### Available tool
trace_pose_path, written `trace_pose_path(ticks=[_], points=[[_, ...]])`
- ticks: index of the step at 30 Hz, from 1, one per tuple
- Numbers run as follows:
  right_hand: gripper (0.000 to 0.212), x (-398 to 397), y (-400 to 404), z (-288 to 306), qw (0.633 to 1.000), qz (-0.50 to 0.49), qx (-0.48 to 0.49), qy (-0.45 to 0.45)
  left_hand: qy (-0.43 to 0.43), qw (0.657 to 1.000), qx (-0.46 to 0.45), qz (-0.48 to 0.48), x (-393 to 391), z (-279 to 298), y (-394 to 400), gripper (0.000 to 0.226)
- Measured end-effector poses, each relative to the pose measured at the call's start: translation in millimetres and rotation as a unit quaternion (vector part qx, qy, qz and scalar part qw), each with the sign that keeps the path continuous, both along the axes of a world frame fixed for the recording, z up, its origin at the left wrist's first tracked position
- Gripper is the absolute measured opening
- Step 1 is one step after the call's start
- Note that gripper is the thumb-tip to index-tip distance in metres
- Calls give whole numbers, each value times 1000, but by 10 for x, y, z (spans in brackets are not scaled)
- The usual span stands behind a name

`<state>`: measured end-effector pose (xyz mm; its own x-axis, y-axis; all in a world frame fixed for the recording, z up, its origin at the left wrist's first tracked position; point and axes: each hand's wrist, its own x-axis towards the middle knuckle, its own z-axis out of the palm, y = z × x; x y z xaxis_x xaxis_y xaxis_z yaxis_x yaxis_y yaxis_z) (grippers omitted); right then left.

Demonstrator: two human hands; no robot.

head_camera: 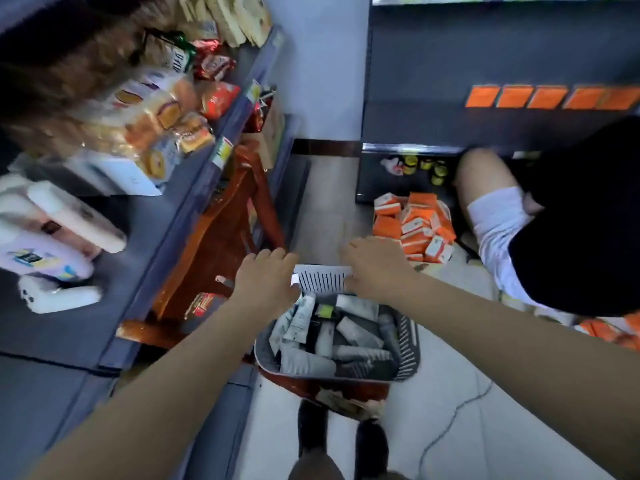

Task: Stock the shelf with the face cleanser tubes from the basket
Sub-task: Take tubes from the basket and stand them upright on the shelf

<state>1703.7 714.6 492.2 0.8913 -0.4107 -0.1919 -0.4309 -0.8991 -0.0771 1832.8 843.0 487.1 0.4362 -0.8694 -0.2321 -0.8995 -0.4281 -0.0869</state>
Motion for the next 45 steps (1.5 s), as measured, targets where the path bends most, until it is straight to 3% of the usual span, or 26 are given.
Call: trace_pose_path(ticks=[5, 9, 16, 23, 30, 33, 37, 41, 45], points=[[37, -86, -165, -777, 991, -83, 92, 45, 94, 994, 51, -11, 83, -856, -150, 37], [47, -147, -183, -1388, 971, -143, 166, 93, 157, 980, 125, -10, 113, -1533, -221, 43], [45, -302, -104, -2504, 940, -194, 221, 172, 242, 957, 162, 4, 79, -2557, -249, 42], [36, -356, 0, -3410, 936, -167, 208, 229, 274, 942, 192, 22, -89, -3348, -312, 44], [33, -433, -37, -3837, 914, -171, 234, 285, 296, 940, 168, 27, -219, -3805, -385, 46], [36, -435, -159, -3793, 907, -217, 263, 249, 335, 930, 134, 61, -202, -3837, -435, 51], [38, -387, -370, -3558, 870, -337, 342, 115, 397, 908, 127, 45, -225, -3775, -509, 50], [36, -307, -422, -3477, 849, -360, 382, 58, 441, 891, 100, 39, -309, -3699, -619, 51], [39, -300, -426, -3521, 775, -462, 430, -36, 457, 886, 45, 66, -359, -3755, -663, 58]])
